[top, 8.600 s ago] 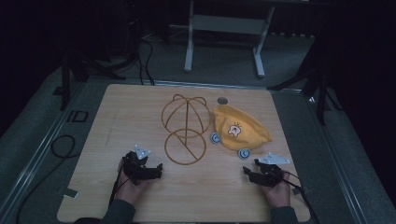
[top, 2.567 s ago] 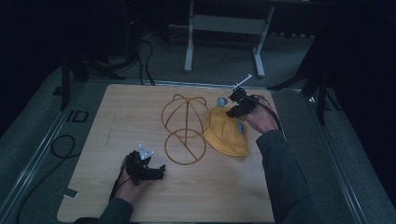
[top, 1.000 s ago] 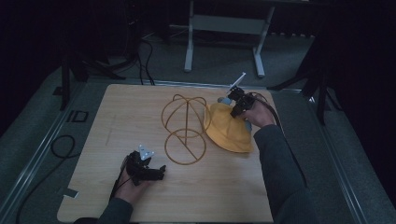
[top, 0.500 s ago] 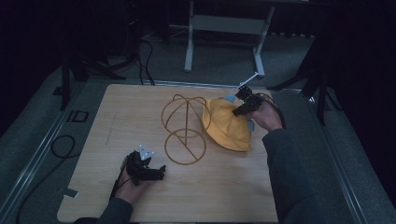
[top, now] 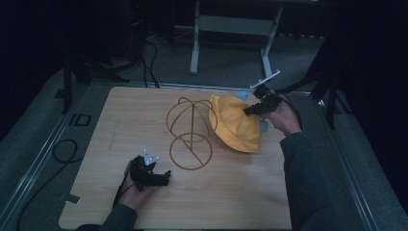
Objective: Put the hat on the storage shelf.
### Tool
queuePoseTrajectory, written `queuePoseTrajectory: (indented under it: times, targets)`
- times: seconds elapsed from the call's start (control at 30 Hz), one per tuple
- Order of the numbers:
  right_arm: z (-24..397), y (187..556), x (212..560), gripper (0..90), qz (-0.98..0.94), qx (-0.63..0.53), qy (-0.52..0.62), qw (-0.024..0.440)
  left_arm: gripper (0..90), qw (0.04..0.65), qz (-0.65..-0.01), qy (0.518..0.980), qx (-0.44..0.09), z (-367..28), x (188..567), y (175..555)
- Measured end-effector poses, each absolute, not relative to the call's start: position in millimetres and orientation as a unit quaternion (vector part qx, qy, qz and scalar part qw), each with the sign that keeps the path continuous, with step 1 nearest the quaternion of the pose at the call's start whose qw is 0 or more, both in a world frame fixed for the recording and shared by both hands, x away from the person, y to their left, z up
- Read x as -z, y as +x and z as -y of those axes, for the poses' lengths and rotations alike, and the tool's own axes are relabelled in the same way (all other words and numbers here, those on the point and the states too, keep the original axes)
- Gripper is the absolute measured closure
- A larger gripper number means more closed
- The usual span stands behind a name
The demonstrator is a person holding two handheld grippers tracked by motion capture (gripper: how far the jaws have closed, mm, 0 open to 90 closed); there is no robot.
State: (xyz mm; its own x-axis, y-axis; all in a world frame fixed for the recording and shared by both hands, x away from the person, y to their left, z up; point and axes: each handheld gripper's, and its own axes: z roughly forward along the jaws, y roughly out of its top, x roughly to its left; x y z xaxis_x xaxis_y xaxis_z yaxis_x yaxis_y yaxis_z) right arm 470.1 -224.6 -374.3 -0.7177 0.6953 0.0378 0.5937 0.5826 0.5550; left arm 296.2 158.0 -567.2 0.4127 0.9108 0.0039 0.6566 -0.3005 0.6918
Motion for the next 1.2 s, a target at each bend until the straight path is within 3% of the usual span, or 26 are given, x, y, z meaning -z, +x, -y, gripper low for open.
queuePoseTrajectory:
  times: [1.2]
  targets:
    - [245.7, 458.5, 329.5, 84.1, -0.872, -0.339, 0.339, 0.096, 1.5, 0.312, -0.501, 0.781, -0.203, -157.9, 567.1, 296.4]
